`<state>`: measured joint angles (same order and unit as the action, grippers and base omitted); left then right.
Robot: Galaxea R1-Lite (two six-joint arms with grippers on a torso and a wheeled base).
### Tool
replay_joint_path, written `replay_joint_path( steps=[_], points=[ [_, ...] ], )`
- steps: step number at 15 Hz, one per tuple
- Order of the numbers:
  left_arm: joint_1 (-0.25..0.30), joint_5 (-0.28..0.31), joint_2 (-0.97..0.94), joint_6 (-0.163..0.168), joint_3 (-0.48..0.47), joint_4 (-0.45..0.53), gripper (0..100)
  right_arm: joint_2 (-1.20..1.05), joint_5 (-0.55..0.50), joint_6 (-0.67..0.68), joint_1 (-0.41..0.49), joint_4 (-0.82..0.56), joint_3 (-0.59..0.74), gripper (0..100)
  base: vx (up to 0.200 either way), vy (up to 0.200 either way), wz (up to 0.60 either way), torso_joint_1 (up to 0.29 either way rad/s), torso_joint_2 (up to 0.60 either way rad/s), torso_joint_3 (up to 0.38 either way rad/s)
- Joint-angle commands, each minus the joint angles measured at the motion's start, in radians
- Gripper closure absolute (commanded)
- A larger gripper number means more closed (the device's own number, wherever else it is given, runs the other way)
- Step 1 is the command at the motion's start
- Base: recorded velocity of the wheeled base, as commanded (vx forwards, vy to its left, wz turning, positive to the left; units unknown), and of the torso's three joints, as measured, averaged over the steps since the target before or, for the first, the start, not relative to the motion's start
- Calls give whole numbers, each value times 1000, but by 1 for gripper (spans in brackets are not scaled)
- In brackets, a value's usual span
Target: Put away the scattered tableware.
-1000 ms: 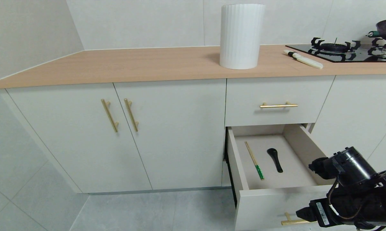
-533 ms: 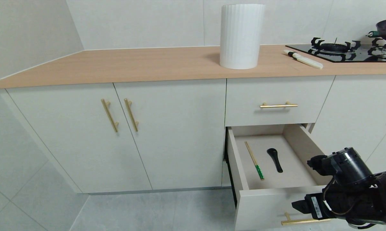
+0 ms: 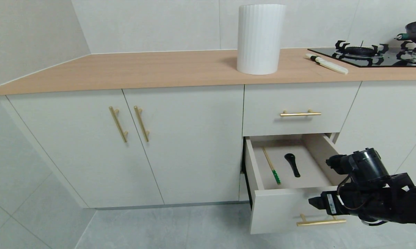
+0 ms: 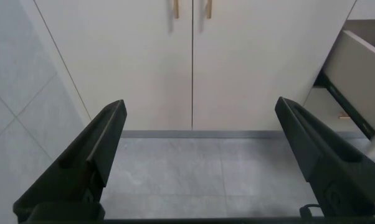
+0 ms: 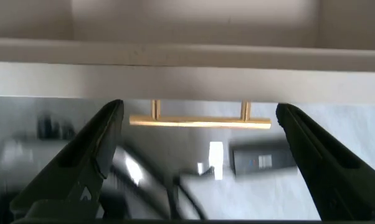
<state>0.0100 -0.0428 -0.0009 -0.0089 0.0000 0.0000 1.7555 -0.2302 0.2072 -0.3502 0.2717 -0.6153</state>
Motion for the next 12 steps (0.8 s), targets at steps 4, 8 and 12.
replay_joint_path(
  steps=[4, 8, 12],
  points=[
    [1, 0, 1, 0, 0, 0, 0, 116, 2, -26, 57, 3, -123, 0, 0, 0, 0, 0, 0, 0],
    [1, 0, 1, 0, 0, 0, 0, 211, 2, -29, 88, 12, -238, 0, 0, 0, 0, 0, 0, 0],
    [1, 0, 1, 0, 0, 0, 0, 282, 2, -104, 117, 115, -300, 0, 0, 0, 0, 0, 0, 0]
  ],
)
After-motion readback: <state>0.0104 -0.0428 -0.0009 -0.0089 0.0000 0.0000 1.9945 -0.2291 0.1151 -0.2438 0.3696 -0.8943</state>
